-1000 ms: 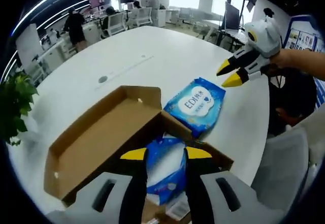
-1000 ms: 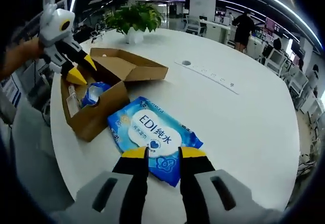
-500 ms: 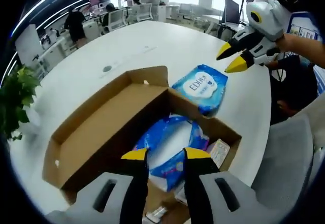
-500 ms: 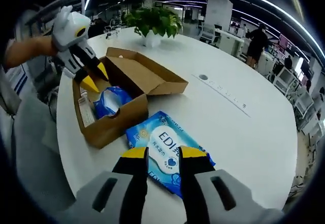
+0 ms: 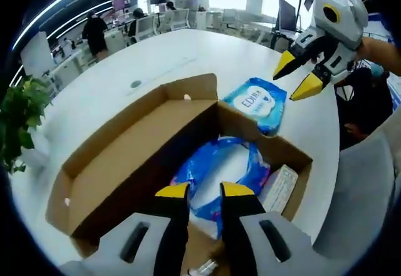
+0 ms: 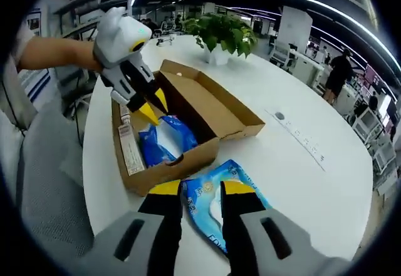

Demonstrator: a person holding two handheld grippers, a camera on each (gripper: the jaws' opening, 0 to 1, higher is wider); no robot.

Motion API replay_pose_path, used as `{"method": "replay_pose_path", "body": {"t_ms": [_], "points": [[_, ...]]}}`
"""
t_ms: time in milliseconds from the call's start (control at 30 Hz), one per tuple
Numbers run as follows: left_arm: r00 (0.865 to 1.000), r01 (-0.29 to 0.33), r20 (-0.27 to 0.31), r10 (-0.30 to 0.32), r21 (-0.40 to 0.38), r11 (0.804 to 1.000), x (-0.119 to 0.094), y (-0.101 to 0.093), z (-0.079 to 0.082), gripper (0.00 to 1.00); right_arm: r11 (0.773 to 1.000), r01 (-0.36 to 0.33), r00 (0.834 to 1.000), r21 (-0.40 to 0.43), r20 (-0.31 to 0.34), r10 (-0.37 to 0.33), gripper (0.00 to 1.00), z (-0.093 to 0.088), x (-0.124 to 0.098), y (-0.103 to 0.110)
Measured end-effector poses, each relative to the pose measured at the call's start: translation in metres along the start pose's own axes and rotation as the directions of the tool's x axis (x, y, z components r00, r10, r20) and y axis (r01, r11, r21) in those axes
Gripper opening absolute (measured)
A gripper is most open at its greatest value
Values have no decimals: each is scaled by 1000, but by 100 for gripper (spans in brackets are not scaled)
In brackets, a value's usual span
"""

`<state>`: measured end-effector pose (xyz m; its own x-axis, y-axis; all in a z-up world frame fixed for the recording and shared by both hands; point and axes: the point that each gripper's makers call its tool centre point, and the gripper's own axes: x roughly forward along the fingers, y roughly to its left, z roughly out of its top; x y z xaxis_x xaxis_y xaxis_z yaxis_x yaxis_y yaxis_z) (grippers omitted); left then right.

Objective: Operate the shoe box by opening the lid, removing the specified soft item, and placing it in the target area until the item is outside and the box remains undamaged.

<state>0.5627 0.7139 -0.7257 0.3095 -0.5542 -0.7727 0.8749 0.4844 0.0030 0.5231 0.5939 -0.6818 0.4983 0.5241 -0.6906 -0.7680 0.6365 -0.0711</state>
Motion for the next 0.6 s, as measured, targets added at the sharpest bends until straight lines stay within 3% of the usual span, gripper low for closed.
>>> {"method": "replay_pose_path", "body": {"t_ms": [333,600], "points": [[1000,25,-10,-24,62,998,15,2,-3,15,997,-65,998,-45,0,65,21,12,22,24],[999,-7,-41,12,111,994,23,17,-11,12,990,-111,994,-84,-11,111,21,20,36,39]]}}
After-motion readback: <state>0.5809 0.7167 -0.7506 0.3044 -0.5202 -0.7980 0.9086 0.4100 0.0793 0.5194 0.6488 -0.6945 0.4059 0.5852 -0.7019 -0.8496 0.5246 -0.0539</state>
